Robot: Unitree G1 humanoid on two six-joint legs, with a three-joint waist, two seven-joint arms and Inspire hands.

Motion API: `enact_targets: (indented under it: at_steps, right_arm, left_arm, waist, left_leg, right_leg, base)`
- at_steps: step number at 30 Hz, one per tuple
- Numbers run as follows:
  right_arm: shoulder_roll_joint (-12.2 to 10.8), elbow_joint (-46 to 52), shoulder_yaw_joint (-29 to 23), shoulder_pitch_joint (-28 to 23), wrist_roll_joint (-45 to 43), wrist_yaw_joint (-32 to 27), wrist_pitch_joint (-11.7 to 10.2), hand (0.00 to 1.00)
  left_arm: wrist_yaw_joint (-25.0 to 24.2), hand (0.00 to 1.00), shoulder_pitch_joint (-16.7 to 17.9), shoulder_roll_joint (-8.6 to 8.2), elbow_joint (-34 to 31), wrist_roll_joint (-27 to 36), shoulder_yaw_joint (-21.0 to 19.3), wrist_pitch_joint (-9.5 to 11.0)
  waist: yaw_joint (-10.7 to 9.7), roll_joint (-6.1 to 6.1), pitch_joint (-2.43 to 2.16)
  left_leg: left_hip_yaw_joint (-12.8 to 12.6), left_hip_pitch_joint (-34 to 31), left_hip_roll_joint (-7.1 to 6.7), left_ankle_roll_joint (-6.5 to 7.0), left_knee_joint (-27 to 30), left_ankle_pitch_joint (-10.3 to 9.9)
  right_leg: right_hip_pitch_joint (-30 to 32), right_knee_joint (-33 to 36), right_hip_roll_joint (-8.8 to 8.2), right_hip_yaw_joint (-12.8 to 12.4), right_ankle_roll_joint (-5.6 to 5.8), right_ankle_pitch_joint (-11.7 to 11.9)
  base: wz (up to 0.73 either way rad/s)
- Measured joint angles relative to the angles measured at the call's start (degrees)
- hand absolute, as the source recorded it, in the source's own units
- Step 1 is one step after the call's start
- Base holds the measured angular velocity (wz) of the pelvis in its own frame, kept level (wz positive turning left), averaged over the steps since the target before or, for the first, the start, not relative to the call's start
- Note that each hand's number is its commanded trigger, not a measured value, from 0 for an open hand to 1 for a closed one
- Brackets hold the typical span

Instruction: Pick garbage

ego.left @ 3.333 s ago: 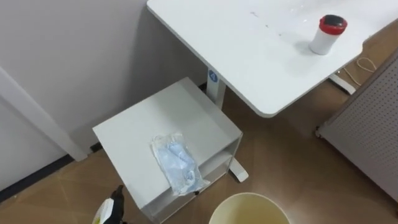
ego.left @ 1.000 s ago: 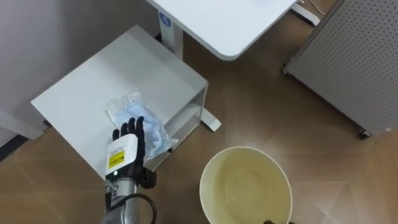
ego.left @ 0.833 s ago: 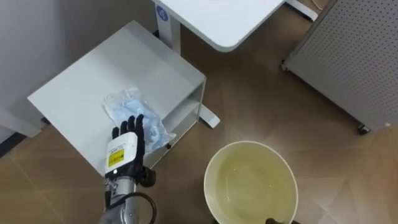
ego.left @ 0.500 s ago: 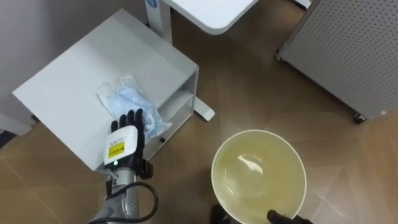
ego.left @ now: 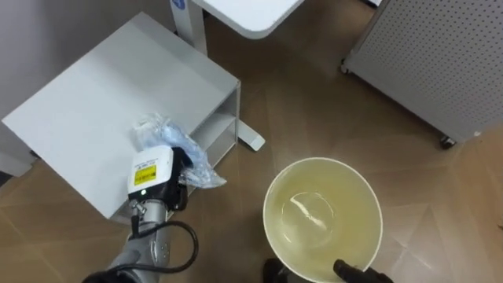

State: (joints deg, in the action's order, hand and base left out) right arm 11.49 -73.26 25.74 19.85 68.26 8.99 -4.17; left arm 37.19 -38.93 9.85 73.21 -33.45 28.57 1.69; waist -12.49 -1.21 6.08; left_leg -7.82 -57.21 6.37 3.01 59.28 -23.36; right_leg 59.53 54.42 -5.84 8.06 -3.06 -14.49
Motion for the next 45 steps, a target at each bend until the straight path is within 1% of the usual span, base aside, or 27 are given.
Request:
enact_targets:
  at_steps: [2, 5, 7, 8, 10, 16, 18, 20, 21, 24, 25, 26, 27, 28, 29, 30, 31, 32, 33, 34, 35, 36, 38, 40, 42, 45]
  right_arm:
    - [0.0, 0.0, 0.0, 0.0, 1.7, 0.0, 0.1, 1.0]
    - [0.0, -0.1, 0.0, 0.0, 3.4, 0.5, 0.2, 1.0]
    - [0.0, 0.2, 0.1, 0.0, 3.7, 0.6, 0.1, 1.0]
    - [0.0, 0.3, 0.1, -0.1, 3.9, 0.6, 0.0, 1.0]
    - [0.0, 0.7, 0.2, -0.1, 3.9, 0.6, -0.1, 1.0]
    - [0.0, 0.8, 0.4, -0.1, 3.9, 0.6, -0.1, 1.0]
    - [-0.3, 0.1, 0.6, -0.1, 3.8, 0.6, -0.2, 1.0]
    - [-0.5, -0.8, 1.4, -0.6, 3.8, 0.4, -0.9, 1.0]
    - [-0.5, -1.0, 1.7, -0.8, 3.7, 0.4, -1.0, 1.0]
    - [-1.6, -2.7, 2.2, -0.8, 3.0, 0.4, -2.0, 1.0]
    - [-2.1, -3.3, 2.2, -0.9, 2.5, 0.3, -2.4, 1.0]
    - [-2.4, -3.6, 2.2, -1.1, 1.4, 0.2, -2.7, 1.0]
    - [-2.4, -3.6, 2.2, -1.3, 1.2, 0.1, -2.8, 1.0]
    - [-2.7, -3.9, 2.2, -1.6, 0.9, -0.1, -3.0, 1.0]
    - [-3.2, -4.7, 2.2, -1.7, 0.9, -0.1, -3.5, 1.0]
    - [-3.2, -4.9, 2.2, -1.8, 0.9, -0.1, -3.7, 1.0]
    - [-3.4, -5.5, 2.2, -1.9, 0.8, -0.1, -4.0, 1.0]
    - [-3.6, -6.6, 2.3, -1.9, 0.7, -0.2, -4.0, 1.0]
    - [-3.8, -7.0, 2.2, -1.8, 0.7, -0.2, -4.0, 1.0]
    - [-4.0, -7.0, 2.2, -1.9, 0.7, -0.2, -4.2, 1.0]
    - [-4.2, -7.0, 2.2, -2.0, 0.6, -0.2, -4.5, 1.0]
    - [-4.4, -7.0, 2.2, -1.8, 0.4, -0.2, -4.7, 1.0]
    - [-4.6, -7.0, 2.3, -1.8, -1.1, -0.2, -5.1, 1.0]
    - [-5.1, -7.0, 2.3, -1.8, -2.8, -0.1, -5.1, 1.0]
    - [-5.4, -6.9, 2.3, -1.7, -4.8, 0.2, -5.1, 1.0]
    - [-5.4, -6.7, 2.5, -1.3, -5.9, 0.6, -5.0, 1.0]
  left_arm:
    - [-0.8, 1.0, 0.3, 0.03, 0.0, 0.0, 0.9, -0.6]
    - [-1.8, 1.0, 0.7, 0.11, 0.0, 0.0, 0.9, -1.5]
    - [-1.8, 1.0, 0.7, 0.16, 0.0, 0.0, 1.0, -1.4]
    - [-1.8, 1.0, 0.7, 0.14, 0.0, 0.0, 1.0, -1.4]
    - [-1.8, 1.0, 1.0, 0.21, 0.0, 0.0, 1.0, -1.4]
    - [-1.5, 1.0, 1.4, 0.01, 0.0, 0.1, 1.0, -1.3]
    - [-1.5, 1.0, 1.5, -0.06, 0.0, 0.1, 1.0, -0.9]
    - [-1.1, 1.0, 2.4, -0.43, -0.4, 0.2, 0.9, 0.3]
    - [-1.0, 1.0, 2.7, -0.51, -0.5, 0.1, 0.9, 0.5]
    - [-0.5, 1.0, 3.8, -0.62, -1.5, 0.3, 0.7, 1.8]
    - [-0.3, 1.0, 4.3, -1.11, -2.1, 1.2, 0.7, 2.7]
    - [0.0, 1.0, 5.7, -1.41, -3.0, 2.4, 0.6, 3.5]
    - [0.1, 1.0, 6.5, -1.68, -3.6, 3.0, 0.5, 3.8]
    - [0.1, 1.0, 8.4, -2.45, -4.7, 4.2, 0.4, 4.6]
    - [0.1, 1.0, 10.0, -3.47, -5.9, 5.4, 0.4, 5.2]
    - [0.0, 1.0, 10.7, -4.11, -6.4, 5.9, 0.4, 5.6]
    - [-0.5, 1.0, 11.8, -5.54, -6.9, 6.9, 0.5, 6.2]
    - [-1.1, 1.0, 13.0, -6.49, -7.6, 7.1, 0.7, 6.6]
    - [-1.8, 1.0, 13.7, -6.69, -8.2, 7.1, 0.9, 6.9]
    - [-3.1, 1.0, 15.0, -7.01, -9.8, 8.1, 1.1, 7.6]
    - [-4.5, 1.0, 16.0, -7.4, -11.3, 8.9, 1.5, 7.9]
    - [-5.0, 1.0, 16.4, -7.51, -11.9, 9.2, 2.1, 8.2]
    - [-7.7, 1.0, 17.3, -8.16, -13.4, 9.7, 4.1, 8.9]
    - [-10.0, 1.0, 17.5, -8.87, -14.5, 10.4, 5.6, 8.9]
    - [-12.3, 1.0, 17.5, -9.06, -16.2, 10.5, 7.2, 9.1]
    - [-16.4, 1.0, 17.5, -9.78, -18.5, 13.3, 10.7, 9.4]
  waist:
    - [0.3, 0.03, -0.02]
    - [0.3, 0.11, -0.07]
    - [0.3, 0.11, -0.07]
    - [0.4, 0.09, -0.08]
    - [0.6, 0.08, -0.09]
    - [0.7, 0.02, -0.12]
    - [1.0, 0.03, -0.12]
    - [2.1, -0.02, -0.14]
    - [2.3, -0.02, -0.14]
    - [3.0, 0.01, -0.19]
    - [3.4, 0.01, -0.19]
    - [3.6, 0.04, -0.21]
    - [3.7, -0.08, -0.29]
    - [3.7, -0.35, -0.55]
    - [3.9, -0.36, -0.65]
    - [4.2, -0.42, -0.74]
    - [5.1, -0.41, -0.84]
    - [5.5, -0.5, -1.05]
    - [5.6, -0.41, -1.13]
    - [5.8, -0.35, -1.41]
    - [6.2, -0.29, -1.46]
    - [6.3, -0.23, -1.51]
    - [6.5, -0.09, -1.68]
    - [6.7, -0.12, -1.73]
    - [6.4, -0.1, -1.76]
    - [6.5, 0.03, -1.88]
  left_leg:
    - [0.2, -2.0, -0.01, 0.2, 2.0, -0.6]
    - [0.5, -2.9, 0.04, 0.25, 4.0, -1.4]
    - [0.6, -3.1, 0.16, 0.26, 4.6, -1.6]
    - [0.5, -3.1, 0.51, 0.07, 4.9, -1.8]
    - [0.5, -3.1, 0.92, 0.15, 5.4, -2.0]
    - [0.3, -1.8, 0.9, 0.29, 5.2, -2.0]
    - [0.1, -0.8, 0.9, 0.36, 4.8, -1.9]
    - [-0.1, 1.6, 0.81, 0.27, 3.4, -1.8]
    - [-0.1, 2.3, 0.78, 0.22, 3.0, -1.8]
    - [0.0, 5.4, 0.54, -0.11, -0.1, -1.0]
    - [-0.2, 6.6, 0.49, -0.21, -1.6, -0.5]
    - [-0.3, 8.4, -0.07, -0.43, -3.6, 0.3]
    - [-0.3, 9.2, -0.15, -0.49, -4.6, 0.5]
    - [-0.4, 10.6, -0.32, -0.53, -6.2, 1.0]
    - [-0.4, 12.0, -0.82, -0.68, -7.9, 1.4]
    - [-0.4, 12.6, -1.17, -0.72, -8.7, 1.7]
    - [-0.7, 14.0, -1.13, -0.71, -10.3, 2.0]
    - [-0.9, 15.2, -1.16, -0.74, -11.6, 2.2]
    - [-1.0, 15.9, -1.24, -0.78, -12.1, 2.3]
    - [-1.3, 16.8, -1.31, -0.8, -13.2, 2.5]
    - [-1.5, 17.7, -1.35, -0.85, -14.2, 2.7]
    - [-1.7, 18.2, -1.42, -0.89, -14.7, 2.8]
    - [-1.8, 20.0, -2.1, -0.89, -17.1, 3.5]
    - [-1.8, 21.0, -2.23, -0.91, -18.4, 3.8]
    - [-1.9, 21.6, -2.38, -0.87, -19.3, 4.0]
    - [-2.5, 22.4, -3.11, -0.75, -20.7, 4.5]
  right_leg:
    - [1.8, 1.8, 0.05, 0.1, -0.05, -0.5]
    - [2.8, 3.7, 0.02, 0.1, -0.04, -1.3]
    - [2.9, 4.2, -0.04, 0.2, -0.07, -1.5]
    - [2.9, 4.3, 0.01, 0.1, -0.03, -1.5]
    - [2.8, 4.4, 0.05, 0.1, -0.04, -1.5]
    - [1.6, 4.2, 0.01, 0.1, -0.05, -1.4]
    - [0.8, 4.1, 0.0, 0.0, -0.05, -1.4]
    - [-1.4, 3.0, -0.08, -0.1, -0.05, -1.4]
    - [-2.1, 2.6, -0.08, 0.0, -0.05, -1.4]
    - [-5.4, -0.2, -0.09, 0.6, -0.09, -1.1]
    - [-6.7, -1.7, 0.01, 0.7, -0.13, -0.7]
    - [-8.3, -3.2, -0.05, 0.6, -0.01, -0.3]
    - [-9.1, -4.0, -0.04, 0.7, 0.02, -0.1]
    - [-10.5, -5.6, -0.02, 0.9, 0.11, 0.2]
    - [-11.7, -6.8, -0.07, 0.9, 0.22, 0.4]
    - [-12.4, -7.5, -0.09, 0.9, 0.31, 0.5]
    - [-13.5, -8.8, 0.0, 0.8, 0.44, 0.8]
    - [-14.7, -9.9, 0.04, 0.8, 0.54, 0.9]
    - [-15.1, -10.2, -0.02, 0.7, 0.56, 0.9]
    - [-15.9, -10.9, -0.01, 0.6, 0.64, 1.0]
    - [-16.6, -11.8, 0.05, 0.5, 0.71, 1.0]
    - [-17.0, -12.2, 0.02, 0.5, 0.74, 1.0]
    - [-18.4, -13.8, -0.14, 0.5, 0.98, 1.3]
    - [-19.4, -14.8, -0.09, 0.3, 1.18, 1.4]
    - [-19.9, -15.5, -0.13, 0.3, 1.29, 1.5]
    - [-20.2, -16.1, -0.21, 0.0, 1.46, 1.7]
  base:
    - [0.04]
    - [0.0]
    - [0.0]
    - [0.0]
    - [-0.08]
    - [-0.01]
    - [0.0]
    - [0.0]
    - [0.04]
    - [0.08]
    - [0.07]
    - [0.06]
    - [0.06]
    - [0.06]
    - [0.08]
    - [0.07]
    - [0.0]
    - [0.0]
    - [0.0]
    - [-0.04]
    - [-0.05]
    - [-0.03]
    - [0.02]
    - [0.02]
    - [0.0]
    - [-0.01]
